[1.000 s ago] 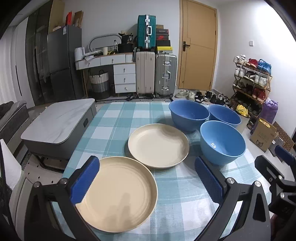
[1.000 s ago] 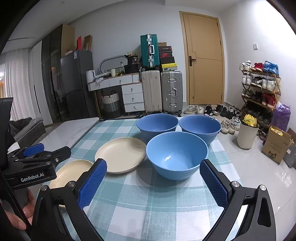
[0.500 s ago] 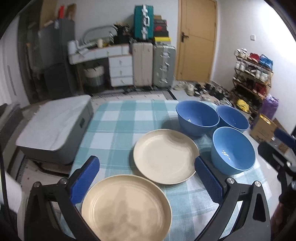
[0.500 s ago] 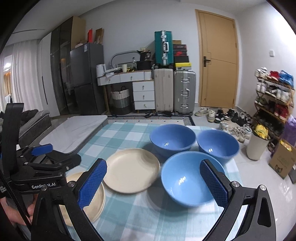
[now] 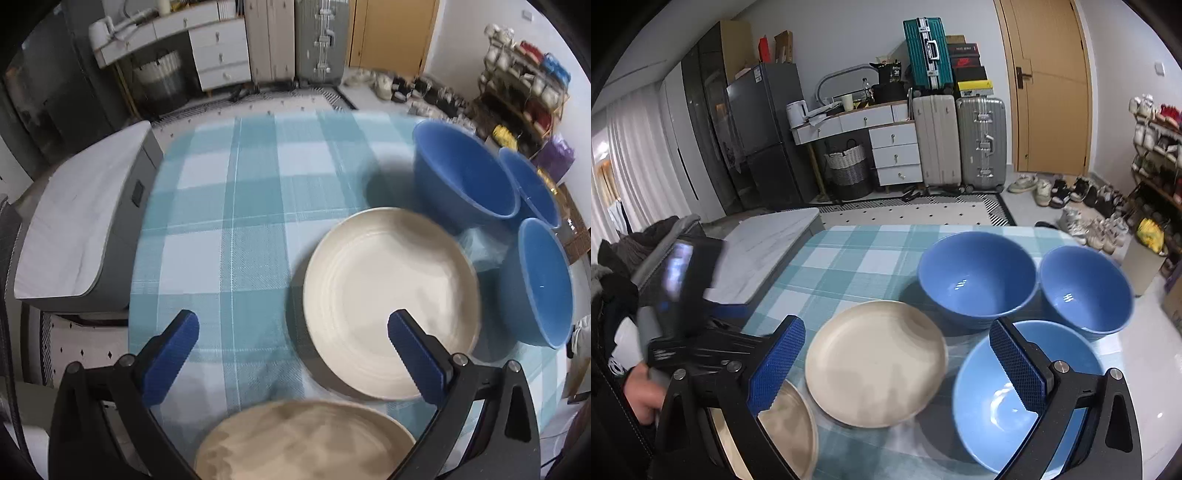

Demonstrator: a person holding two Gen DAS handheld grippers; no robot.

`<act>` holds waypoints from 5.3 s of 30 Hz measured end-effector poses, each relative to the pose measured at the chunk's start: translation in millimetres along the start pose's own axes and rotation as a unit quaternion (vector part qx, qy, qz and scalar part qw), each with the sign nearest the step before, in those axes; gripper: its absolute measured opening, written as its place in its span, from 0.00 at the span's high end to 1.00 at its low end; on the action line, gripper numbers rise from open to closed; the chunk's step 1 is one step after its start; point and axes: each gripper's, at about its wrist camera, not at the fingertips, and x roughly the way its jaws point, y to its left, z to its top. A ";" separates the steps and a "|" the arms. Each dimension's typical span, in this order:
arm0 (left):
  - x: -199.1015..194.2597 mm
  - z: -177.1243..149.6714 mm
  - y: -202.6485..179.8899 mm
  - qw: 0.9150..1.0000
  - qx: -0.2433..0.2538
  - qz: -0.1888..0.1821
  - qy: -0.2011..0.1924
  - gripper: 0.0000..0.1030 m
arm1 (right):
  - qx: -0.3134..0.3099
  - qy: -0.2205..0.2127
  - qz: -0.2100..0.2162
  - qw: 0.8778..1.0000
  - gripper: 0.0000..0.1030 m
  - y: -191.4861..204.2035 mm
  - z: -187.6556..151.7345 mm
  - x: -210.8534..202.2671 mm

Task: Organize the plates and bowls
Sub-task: 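Close left tool on the rim of that cream plate, then lift the cream plate with left tool while right tool grips its opposite rim, then carry the cream plate with both tools and lower it onto the other cream plate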

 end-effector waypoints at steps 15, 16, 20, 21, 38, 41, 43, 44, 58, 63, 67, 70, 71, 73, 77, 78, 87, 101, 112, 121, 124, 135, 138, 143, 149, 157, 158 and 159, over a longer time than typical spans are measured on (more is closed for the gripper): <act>62.0 20.3 -6.0 0.994 0.043 -0.037 0.091 0.23 | 0.006 0.036 0.010 0.999 0.01 5.8 -13.5 42.0; 64.8 19.8 -5.5 0.993 0.042 -0.042 0.099 0.29 | 0.006 0.041 0.012 0.999 0.01 6.7 -15.4 44.5; 71.1 18.1 -4.5 0.991 0.041 -0.059 0.115 0.38 | 0.012 0.066 0.021 0.998 0.01 8.4 -19.3 60.4; 72.0 17.7 -3.8 0.991 0.039 -0.063 0.116 0.43 | 0.014 0.067 0.020 0.997 0.01 8.3 -20.2 62.3; 76.2 12.3 -1.0 0.987 0.039 -0.095 0.124 0.90 | 0.029 0.061 0.004 0.998 0.01 2.4 -21.0 53.8; 77.1 10.5 3.5 0.986 0.041 -0.100 0.126 0.94 | 0.026 0.062 0.000 0.998 0.01 4.8 -20.1 54.7; 75.6 10.3 2.8 0.986 0.051 -0.100 0.122 0.94 | 0.024 0.063 -0.003 0.998 0.01 6.3 -19.4 56.0; 74.9 10.0 4.9 0.986 0.050 -0.102 0.121 0.95 | 0.022 0.063 -0.005 0.998 0.01 7.0 -19.2 56.2; 70.4 10.2 38.1 0.989 0.033 -0.094 0.106 0.95 | 0.002 0.076 -0.015 0.997 0.01 18.2 -8.6 68.9; 67.7 8.0 60.9 0.991 0.013 -0.086 0.104 0.95 | -0.003 0.088 -0.005 0.996 0.01 24.0 1.7 78.0; 65.7 7.7 75.4 0.992 -0.001 -0.079 0.100 0.95 | -0.005 0.095 0.006 0.995 0.01 28.9 14.0 84.3; 63.7 6.5 83.5 0.992 -0.010 -0.074 0.098 0.95 | 0.006 0.103 0.027 0.994 0.01 31.6 21.8 88.9; 64.5 6.4 84.3 0.993 -0.012 -0.072 0.098 0.95 | 0.014 0.106 0.033 0.994 0.01 31.7 24.0 90.9; 63.1 3.5 89.2 0.993 -0.017 -0.071 0.098 0.95 | 0.022 0.111 0.041 0.993 0.01 33.2 28.3 94.7; 59.8 -3.5 98.9 0.992 -0.030 -0.075 0.099 0.95 | 0.008 0.118 0.035 0.992 0.01 46.1 34.3 107.1; 59.1 -5.4 101.6 0.992 -0.035 -0.075 0.100 0.95 | 0.004 0.124 0.032 0.992 0.01 49.6 34.0 112.3; 57.5 -12.2 113.4 0.990 -0.056 -0.075 0.101 0.94 | -0.014 0.194 0.007 0.981 0.05 62.2 10.1 178.3; 60.1 -15.1 114.8 0.989 -0.072 -0.075 0.105 0.92 | 0.007 0.252 0.018 0.967 0.37 50.8 -21.7 218.1; 61.8 -19.6 108.3 0.990 -0.076 -0.059 0.107 0.91 | 0.024 0.268 0.023 0.963 0.64 41.6 -33.3 229.8; 61.6 -19.8 107.1 0.990 -0.073 -0.057 0.109 0.91 | 0.023 0.277 0.020 0.960 0.76 42.7 -36.9 237.8; 62.0 -19.9 107.9 0.990 -0.073 -0.060 0.109 0.91 | 0.025 0.278 0.017 0.960 0.81 40.9 -37.0 237.1; 61.5 -21.4 105.4 0.990 -0.056 -0.062 0.116 0.91 | 0.029 0.281 0.014 0.959 0.88 38.9 -36.8 236.4; 61.9 -22.2 105.9 0.989 -0.060 -0.068 0.118 0.91 | 0.034 0.283 0.016 0.958 0.89 37.3 -36.5 236.3; 61.4 -21.7 101.9 0.989 -0.050 -0.063 0.125 0.91 | 0.029 0.280 0.009 0.960 0.89 38.7 -35.5 234.8; 58.9 -21.0 102.5 0.989 -0.056 -0.064 0.124 0.90 | 0.039 0.275 0.013 0.961 0.90 36.8 -31.5 233.6; 49.5 -18.8 98.7 0.990 -0.054 -0.062 0.112 0.90 | 0.045 0.258 0.011 0.965 0.91 35.6 -25.1 222.8; 47.8 -18.7 98.3 0.991 -0.055 -0.062 0.109 0.90 | 0.044 0.255 0.011 0.966 0.91 35.6 -24.0 220.2; 46.5 -18.6 98.0 0.991 -0.056 -0.062 0.109 0.90 | 0.045 0.253 0.012 0.966 0.91 35.2 -22.9 218.5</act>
